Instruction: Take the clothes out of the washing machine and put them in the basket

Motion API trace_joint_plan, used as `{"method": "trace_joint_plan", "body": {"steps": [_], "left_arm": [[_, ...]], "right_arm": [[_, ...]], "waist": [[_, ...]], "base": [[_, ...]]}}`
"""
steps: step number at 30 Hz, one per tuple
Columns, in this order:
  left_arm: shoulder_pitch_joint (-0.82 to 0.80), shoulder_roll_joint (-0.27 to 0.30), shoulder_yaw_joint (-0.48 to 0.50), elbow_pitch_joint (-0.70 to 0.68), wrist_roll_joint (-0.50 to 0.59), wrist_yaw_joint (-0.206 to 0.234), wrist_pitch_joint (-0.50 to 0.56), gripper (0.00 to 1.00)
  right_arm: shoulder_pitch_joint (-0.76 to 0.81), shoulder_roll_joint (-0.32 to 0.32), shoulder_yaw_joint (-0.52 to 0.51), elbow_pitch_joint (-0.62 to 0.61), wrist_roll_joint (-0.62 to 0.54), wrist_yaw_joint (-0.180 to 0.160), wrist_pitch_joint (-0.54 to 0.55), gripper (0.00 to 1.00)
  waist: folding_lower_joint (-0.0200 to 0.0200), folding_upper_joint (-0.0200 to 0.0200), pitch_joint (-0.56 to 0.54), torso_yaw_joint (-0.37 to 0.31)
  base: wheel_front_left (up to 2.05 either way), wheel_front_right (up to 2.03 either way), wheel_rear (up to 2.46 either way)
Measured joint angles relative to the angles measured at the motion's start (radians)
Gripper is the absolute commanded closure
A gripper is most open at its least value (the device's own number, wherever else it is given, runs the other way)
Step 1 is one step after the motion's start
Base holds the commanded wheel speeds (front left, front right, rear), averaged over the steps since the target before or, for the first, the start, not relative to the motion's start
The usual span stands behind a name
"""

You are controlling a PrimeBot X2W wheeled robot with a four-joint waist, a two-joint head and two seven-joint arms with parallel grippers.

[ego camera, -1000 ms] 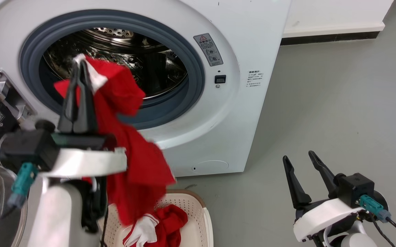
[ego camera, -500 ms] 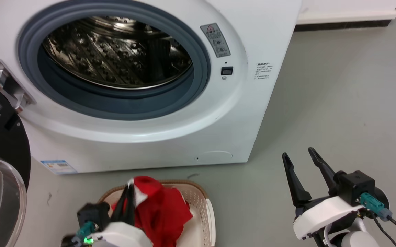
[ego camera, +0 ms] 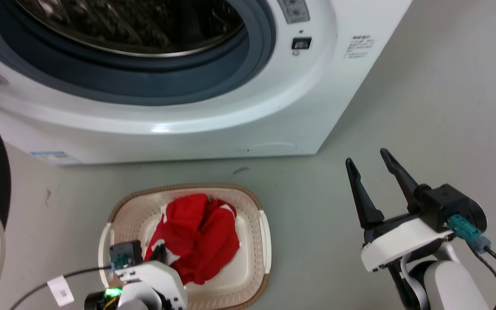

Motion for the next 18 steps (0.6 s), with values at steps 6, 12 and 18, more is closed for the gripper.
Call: {"method": "trace_joint_plan", "body": {"steps": [6, 12, 18], "left_arm": [[-0.159, 0.001, 0.022, 0.177, -0.019, -0.001, -0.030, 1.00], [-0.256, 0.001, 0.062, 0.300, -0.065, -0.001, -0.035, 1.00], [-0.315, 0.000, 0.080, 0.354, -0.091, 0.013, -0.030, 1.00]], "right_arm": [[-0.050, 0.000, 0.016, -0.011, -0.009, 0.000, -0.003, 0.00], [-0.086, 0.000, 0.031, -0.010, -0.010, 0.000, -0.012, 0.00], [-0.114, 0.000, 0.039, -0.009, -0.017, 0.000, -0.020, 0.00]], "waist": [[0.0001, 0.0000, 0.117, -0.007], [0.0001, 0.0000, 0.227, -0.017], [0.0002, 0.0000, 0.318, -0.028]], "base": [[0.00, 0.00, 0.00], [0.00, 0.00, 0.00], [0.00, 0.00, 0.00]]}}
